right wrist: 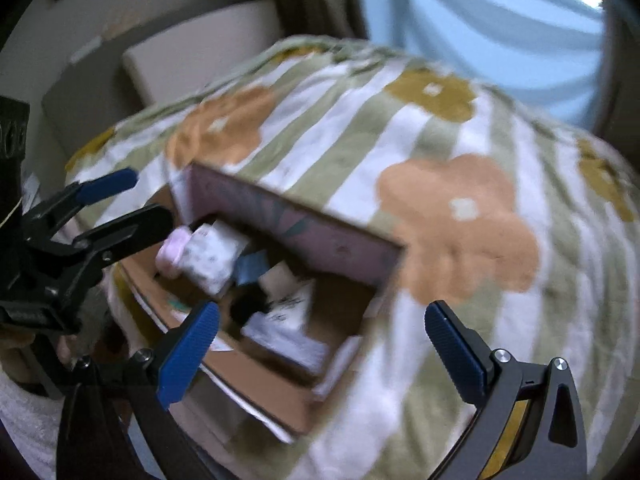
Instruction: Organize objects
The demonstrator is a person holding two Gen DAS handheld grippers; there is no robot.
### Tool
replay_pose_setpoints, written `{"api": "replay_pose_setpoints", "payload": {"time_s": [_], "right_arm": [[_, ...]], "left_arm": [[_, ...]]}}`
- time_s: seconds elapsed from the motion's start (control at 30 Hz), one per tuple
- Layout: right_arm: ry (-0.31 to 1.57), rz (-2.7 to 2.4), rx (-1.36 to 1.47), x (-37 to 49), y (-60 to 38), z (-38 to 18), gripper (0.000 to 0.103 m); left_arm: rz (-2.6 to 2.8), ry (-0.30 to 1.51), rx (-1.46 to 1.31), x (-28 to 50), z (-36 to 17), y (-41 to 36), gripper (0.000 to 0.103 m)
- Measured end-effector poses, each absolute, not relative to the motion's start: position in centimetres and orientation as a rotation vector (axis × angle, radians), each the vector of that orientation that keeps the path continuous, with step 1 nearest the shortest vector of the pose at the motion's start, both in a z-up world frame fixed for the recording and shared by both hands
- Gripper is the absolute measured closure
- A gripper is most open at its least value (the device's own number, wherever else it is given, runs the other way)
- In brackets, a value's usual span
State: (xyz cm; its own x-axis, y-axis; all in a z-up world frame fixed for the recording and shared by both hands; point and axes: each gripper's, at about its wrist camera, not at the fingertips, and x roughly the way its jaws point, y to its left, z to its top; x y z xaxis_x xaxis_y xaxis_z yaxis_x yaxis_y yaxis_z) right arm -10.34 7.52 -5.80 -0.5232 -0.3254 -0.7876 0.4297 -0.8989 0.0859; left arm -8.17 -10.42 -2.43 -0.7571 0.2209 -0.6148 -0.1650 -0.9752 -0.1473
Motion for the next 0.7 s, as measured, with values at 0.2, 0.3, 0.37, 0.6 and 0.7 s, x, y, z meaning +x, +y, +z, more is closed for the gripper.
{"api": "replay_pose_setpoints", "payload": {"time_s": [0.2,0.3,0.37,0.6,0.7], "right_arm": [[0.116,-2.63,1.153,-8.8,13.7,-2.5,0.001],[0.09,-2.731,1.152,-7.7,16.8,-2.0,0.001],[0.069,-2.773,1.173,-6.9,18.7,-2.1,0.001],[-0.033,-2.895,1.218,-3.0,23.5,-3.2,0.001],[-0.06,-2.951,1.206,-1.2,24.5,-3.4,0.001]], "left_arm": [[2.744,-0.096,-0.957,-7.7,-0.7,-5.7,0.0],[2.753,-0.045,-0.942,-7.0,-0.8,-3.1,0.0],[2.761,-0.035,-0.919,-6.3,-1.0,-1.9,0.0],[2.782,-0.039,-0.871,-3.6,-2.4,2.1,0.0],[2.802,0.002,-0.871,-2.8,-2.9,3.1,0.0]]}}
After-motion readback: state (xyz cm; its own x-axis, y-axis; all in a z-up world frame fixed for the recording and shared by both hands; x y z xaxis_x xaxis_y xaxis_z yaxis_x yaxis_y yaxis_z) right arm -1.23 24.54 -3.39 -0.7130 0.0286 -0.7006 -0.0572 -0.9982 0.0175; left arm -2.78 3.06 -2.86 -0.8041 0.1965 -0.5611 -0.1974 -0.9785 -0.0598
